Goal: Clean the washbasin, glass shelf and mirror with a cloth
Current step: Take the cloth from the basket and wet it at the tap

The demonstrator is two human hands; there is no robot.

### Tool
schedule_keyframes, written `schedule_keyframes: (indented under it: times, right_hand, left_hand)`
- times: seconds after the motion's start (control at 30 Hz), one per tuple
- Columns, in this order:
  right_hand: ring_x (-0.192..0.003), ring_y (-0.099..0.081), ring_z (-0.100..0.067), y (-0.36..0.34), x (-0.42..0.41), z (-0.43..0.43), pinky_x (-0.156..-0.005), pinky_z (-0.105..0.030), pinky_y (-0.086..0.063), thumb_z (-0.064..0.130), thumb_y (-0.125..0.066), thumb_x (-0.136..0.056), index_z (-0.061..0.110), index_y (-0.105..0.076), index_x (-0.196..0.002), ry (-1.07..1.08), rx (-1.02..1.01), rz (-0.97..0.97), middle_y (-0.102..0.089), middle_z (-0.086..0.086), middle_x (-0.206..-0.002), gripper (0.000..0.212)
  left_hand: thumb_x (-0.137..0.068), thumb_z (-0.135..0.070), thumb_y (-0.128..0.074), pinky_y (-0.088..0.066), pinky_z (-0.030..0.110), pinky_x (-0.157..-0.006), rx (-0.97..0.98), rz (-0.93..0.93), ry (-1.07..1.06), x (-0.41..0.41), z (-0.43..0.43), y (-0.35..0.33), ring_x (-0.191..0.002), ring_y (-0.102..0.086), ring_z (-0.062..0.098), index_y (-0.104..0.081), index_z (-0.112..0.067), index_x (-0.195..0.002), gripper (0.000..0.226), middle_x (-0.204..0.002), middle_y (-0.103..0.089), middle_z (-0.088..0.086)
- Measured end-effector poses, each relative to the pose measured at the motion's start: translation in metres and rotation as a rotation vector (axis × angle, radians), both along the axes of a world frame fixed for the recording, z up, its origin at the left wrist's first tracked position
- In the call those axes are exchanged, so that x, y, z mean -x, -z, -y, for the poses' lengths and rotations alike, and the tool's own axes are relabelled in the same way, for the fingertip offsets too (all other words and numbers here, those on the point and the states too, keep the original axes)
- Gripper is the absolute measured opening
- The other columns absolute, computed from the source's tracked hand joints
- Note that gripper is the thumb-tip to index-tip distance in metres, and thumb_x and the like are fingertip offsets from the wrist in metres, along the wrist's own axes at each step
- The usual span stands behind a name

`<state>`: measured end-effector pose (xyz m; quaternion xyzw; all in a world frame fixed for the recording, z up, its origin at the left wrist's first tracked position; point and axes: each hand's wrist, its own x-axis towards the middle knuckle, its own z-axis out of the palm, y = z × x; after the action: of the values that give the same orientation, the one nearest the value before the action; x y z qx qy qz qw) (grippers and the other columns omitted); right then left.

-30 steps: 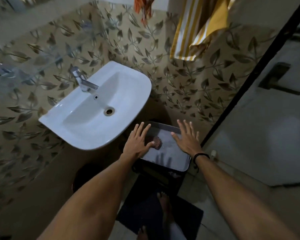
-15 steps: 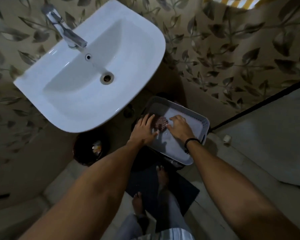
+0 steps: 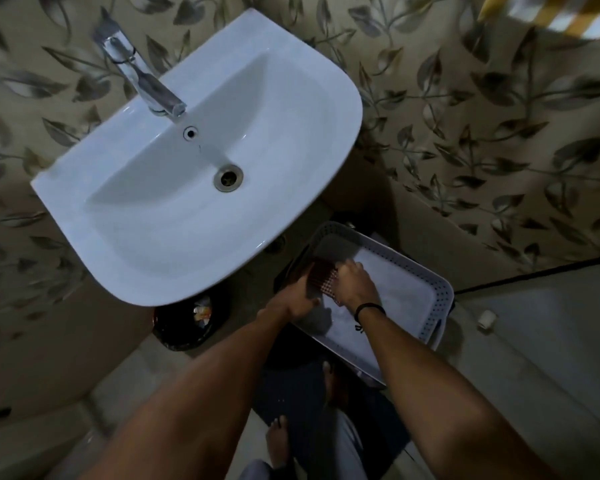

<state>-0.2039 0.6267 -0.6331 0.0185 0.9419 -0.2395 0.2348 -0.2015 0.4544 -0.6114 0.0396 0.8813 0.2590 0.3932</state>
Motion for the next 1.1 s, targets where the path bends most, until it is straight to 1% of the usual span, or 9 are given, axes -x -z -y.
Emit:
schedule_keyframes:
  times: [0.13, 0.27, 0.4, 0.53, 0.63, 0.77, 0.87, 1.0, 1.1]
  right_hand:
    - [-0.114, -0.051, -0.029, -0.020, -0.016, -0.004, -0.094, -0.041, -0.045, 0.012, -0.052, -0.093, 0.015, -0.066, -0.116, 0.169, 0.146, -0.080, -0.057, -0.008, -0.121, 0.027]
    - [-0.108, -0.048, -0.023, -0.054, -0.038, -0.018, -0.092, -0.034, -0.044, 0.011, -0.059, -0.095, 0.015, -0.072, -0.110, 0.295, 0.324, -0.192, -0.059, -0.001, -0.114, 0.020]
    - [-0.113, -0.049, -0.022, -0.103, -0.047, -0.039, -0.099, -0.044, -0.044, 0.008, -0.062, -0.093, 0.013, -0.071, -0.108, 0.315, 0.358, -0.314, -0.062, -0.002, -0.117, 0.018]
    - [-0.104, -0.059, -0.014, -0.179, -0.044, -0.052, -0.087, -0.034, -0.050, 0.010, -0.058, -0.096, 0.020, -0.067, -0.105, 0.337, 0.437, -0.337, -0.066, 0.001, -0.109, 0.015]
    - [-0.092, -0.061, 0.000, -0.239, -0.041, -0.054, -0.074, -0.019, -0.049, 0.011, -0.056, -0.099, 0.031, -0.063, -0.099, 0.328, 0.528, -0.446, -0.066, 0.011, -0.098, 0.021]
    - [-0.092, -0.063, 0.004, -0.301, -0.034, -0.042, -0.074, -0.019, -0.049, 0.021, -0.053, -0.102, 0.024, -0.066, -0.105, 0.401, 0.581, -0.498, -0.069, 0.014, -0.100, 0.014]
    - [-0.086, -0.059, 0.008, -0.336, -0.028, -0.021, -0.067, -0.010, -0.044, 0.022, -0.055, -0.102, 0.024, -0.065, -0.101, 0.378, 0.561, -0.553, -0.066, 0.017, -0.095, 0.010]
    - [-0.085, -0.061, -0.003, -0.357, -0.016, 0.015, -0.073, -0.027, -0.046, 0.021, -0.063, -0.097, 0.022, -0.066, -0.095, 0.322, 0.530, -0.494, -0.066, 0.013, -0.090, 0.004]
    - [-0.082, -0.062, -0.009, -0.368, -0.011, 0.053, -0.074, -0.028, -0.047, 0.016, -0.065, -0.096, 0.019, -0.066, -0.091, 0.299, 0.566, -0.520, -0.066, 0.011, -0.086, 0.005]
  left_hand:
    - [-0.091, -0.022, -0.070, -0.023, 0.034, -0.122, -0.039, -0.040, -0.028, 0.002, -0.005, -0.004, -0.154, -0.020, 0.028, -0.001, -0.021, -0.162, 0.099, -0.169, -0.010, 0.010]
    - [-0.080, -0.013, -0.074, -0.039, 0.040, -0.115, -0.197, -0.031, -0.207, -0.002, -0.017, -0.025, -0.142, -0.043, 0.031, -0.026, -0.019, -0.157, 0.091, -0.155, -0.043, 0.014]
    - [-0.081, 0.000, -0.078, -0.045, 0.013, -0.096, -0.410, 0.001, -0.306, -0.016, -0.036, -0.071, -0.119, -0.058, 0.016, -0.050, -0.009, -0.140, 0.065, -0.129, -0.060, 0.003]
    - [-0.075, -0.033, -0.078, -0.052, 0.040, -0.101, -0.609, 0.007, -0.335, -0.028, -0.048, -0.117, -0.109, -0.064, 0.013, -0.067, -0.022, -0.117, 0.045, -0.113, -0.070, -0.005]
    - [-0.084, -0.025, -0.073, -0.053, 0.042, -0.098, -0.766, -0.036, -0.425, -0.028, -0.049, -0.164, -0.103, -0.067, 0.016, -0.067, -0.021, -0.110, 0.026, -0.107, -0.072, -0.003]
    - [-0.100, -0.013, -0.061, -0.054, 0.030, -0.089, -0.946, -0.101, -0.447, -0.022, -0.035, -0.226, -0.101, -0.066, 0.014, -0.063, -0.007, -0.113, 0.014, -0.107, -0.069, 0.002]
    - [-0.102, -0.012, -0.056, -0.053, 0.031, -0.097, -0.956, -0.164, -0.488, -0.017, -0.008, -0.262, -0.111, -0.066, 0.019, -0.064, -0.005, -0.117, 0.018, -0.115, -0.071, 0.005]
    - [-0.101, -0.022, -0.061, -0.055, 0.037, -0.088, -0.889, -0.220, -0.570, -0.012, 0.040, -0.289, -0.100, -0.069, 0.021, -0.069, -0.009, -0.109, 0.017, -0.104, -0.073, 0.006]
    - [-0.099, -0.022, -0.066, -0.058, 0.032, -0.074, -0.853, -0.241, -0.626, -0.011, 0.085, -0.303, -0.089, -0.069, 0.020, -0.069, -0.003, -0.107, 0.021, -0.098, -0.071, 0.010]
